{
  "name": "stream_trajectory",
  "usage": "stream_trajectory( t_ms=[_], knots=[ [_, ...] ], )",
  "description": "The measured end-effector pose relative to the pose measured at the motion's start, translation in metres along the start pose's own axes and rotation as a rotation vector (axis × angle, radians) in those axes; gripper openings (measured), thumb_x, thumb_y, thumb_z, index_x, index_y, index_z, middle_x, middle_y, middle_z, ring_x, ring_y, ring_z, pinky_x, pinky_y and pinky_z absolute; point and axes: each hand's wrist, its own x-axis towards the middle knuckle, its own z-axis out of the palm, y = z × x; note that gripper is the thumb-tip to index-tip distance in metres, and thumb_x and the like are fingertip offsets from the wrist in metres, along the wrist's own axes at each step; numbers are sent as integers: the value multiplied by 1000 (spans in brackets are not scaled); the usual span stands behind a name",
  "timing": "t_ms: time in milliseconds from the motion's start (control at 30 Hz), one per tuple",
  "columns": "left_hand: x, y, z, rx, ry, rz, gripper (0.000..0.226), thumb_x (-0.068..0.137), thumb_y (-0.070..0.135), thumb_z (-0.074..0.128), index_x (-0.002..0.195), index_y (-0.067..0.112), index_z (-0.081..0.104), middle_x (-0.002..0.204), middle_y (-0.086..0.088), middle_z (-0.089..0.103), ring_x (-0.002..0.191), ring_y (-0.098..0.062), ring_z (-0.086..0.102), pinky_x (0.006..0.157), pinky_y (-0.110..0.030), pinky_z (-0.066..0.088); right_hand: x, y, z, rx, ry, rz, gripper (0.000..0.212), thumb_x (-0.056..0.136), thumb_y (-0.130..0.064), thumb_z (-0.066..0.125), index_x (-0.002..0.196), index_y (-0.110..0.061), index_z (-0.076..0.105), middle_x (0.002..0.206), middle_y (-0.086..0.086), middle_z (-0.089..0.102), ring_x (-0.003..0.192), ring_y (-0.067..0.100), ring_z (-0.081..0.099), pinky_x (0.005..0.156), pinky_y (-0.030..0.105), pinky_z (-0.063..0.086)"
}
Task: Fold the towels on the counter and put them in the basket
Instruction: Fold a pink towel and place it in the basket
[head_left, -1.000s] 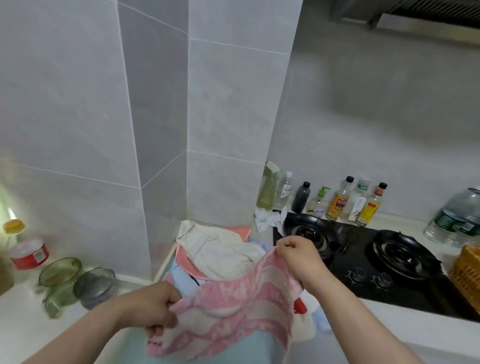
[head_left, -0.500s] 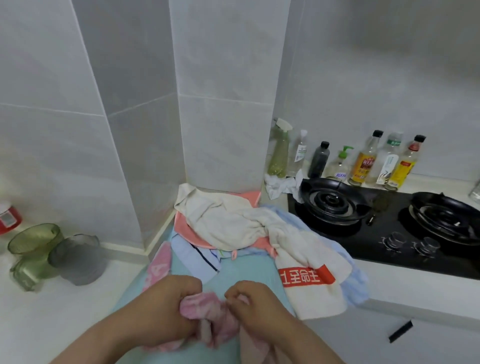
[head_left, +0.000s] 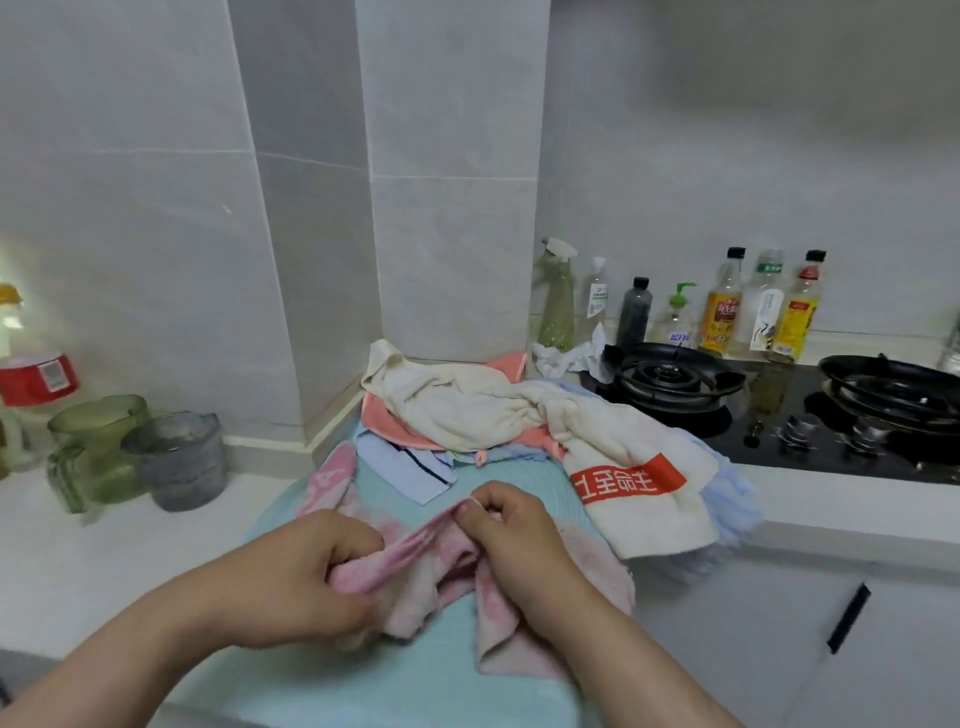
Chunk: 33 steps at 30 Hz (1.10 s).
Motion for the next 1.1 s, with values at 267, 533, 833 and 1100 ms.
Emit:
stream_trajectory(
  t_ms=[267,533,833,1100],
  knots=[
    [-46,7,3,348,-225,-328,18,87,19,47,74,9,56,82,-2,56,70,-3,54,56,-16,36,-23,9,26,-176,266,63,24,89,-15,52,66,-15,44,62,-1,46,58,11,40,56,30,29],
    [-62,-27,-29,506,-29,-504,24,78,8,40,81,24,57,86,-1,59,70,-17,56,50,-24,46,-28,5,28,-146,420,106,24,94,-16,50,71,-12,51,69,3,55,63,14,46,55,27,32],
    [-54,-56,-68,973,379,-455,29,72,51,51,73,23,58,86,9,59,93,-15,58,72,-27,43,-18,8,21,87,660,216,35,96,-14,44,61,-12,40,63,5,45,60,19,39,54,32,28],
    [-8,-20,-54,-686,644,-338,17,71,-2,70,81,1,57,76,-22,61,56,-24,61,52,-30,52,-19,8,26,288,538,175,27,86,-15,60,107,-24,46,96,3,56,81,20,58,66,31,46]
  ],
)
